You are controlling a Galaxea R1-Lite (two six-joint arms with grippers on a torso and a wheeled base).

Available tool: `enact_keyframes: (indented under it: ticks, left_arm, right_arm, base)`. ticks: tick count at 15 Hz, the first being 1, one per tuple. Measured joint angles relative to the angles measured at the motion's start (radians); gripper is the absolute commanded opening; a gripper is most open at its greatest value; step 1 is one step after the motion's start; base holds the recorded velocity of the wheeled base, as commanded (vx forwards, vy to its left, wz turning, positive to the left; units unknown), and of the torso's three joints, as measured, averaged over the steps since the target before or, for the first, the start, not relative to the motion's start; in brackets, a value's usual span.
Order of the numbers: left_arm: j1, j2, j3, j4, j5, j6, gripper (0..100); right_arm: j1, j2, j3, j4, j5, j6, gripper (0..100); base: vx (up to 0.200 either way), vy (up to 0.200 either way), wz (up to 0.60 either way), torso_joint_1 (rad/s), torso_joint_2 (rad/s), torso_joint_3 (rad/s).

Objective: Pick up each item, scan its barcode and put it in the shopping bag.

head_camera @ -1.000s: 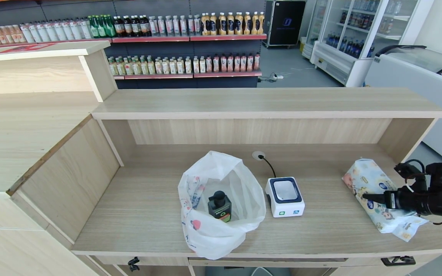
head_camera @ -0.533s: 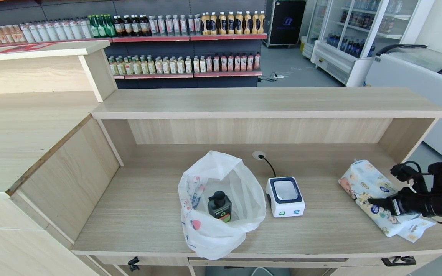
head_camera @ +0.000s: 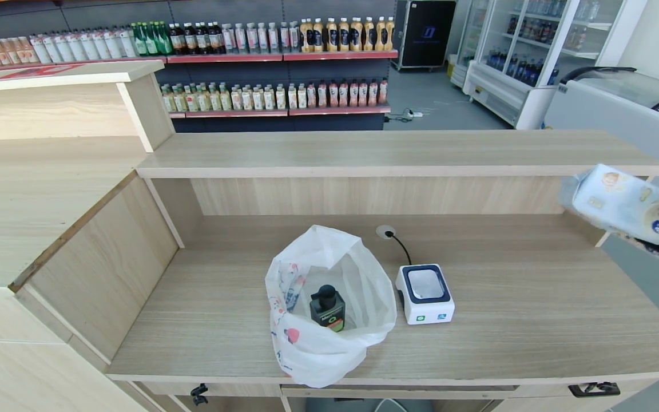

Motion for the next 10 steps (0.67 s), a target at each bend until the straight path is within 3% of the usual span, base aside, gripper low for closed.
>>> enact_keyframes:
  ticks: [3, 6, 10]
  left_arm:
    - [0.0, 0.0, 0.0, 0.0, 0.0, 0.0, 100]
    - [0.0, 0.0, 0.0, 0.0, 0.0, 0.0, 100]
    - [0.0, 0.0, 0.0, 0.0, 0.0, 0.0, 100]
  right_arm:
    - [0.05, -0.221, 0.125, -0.469, 0.079, -0.293, 0]
    - [0.285, -0.307, 0.196, -0.883, 0.145, -0.499, 0]
    - [0.638, -0.324, 0.253, -0.973, 0.238, -0.82, 0]
  base:
    - [0.0, 0.0, 0.0, 0.0, 0.0, 0.0]
    - [0.0, 0.0, 0.0, 0.0, 0.0, 0.0]
    - [0.0, 0.0, 0.0, 0.0, 0.0, 0.0]
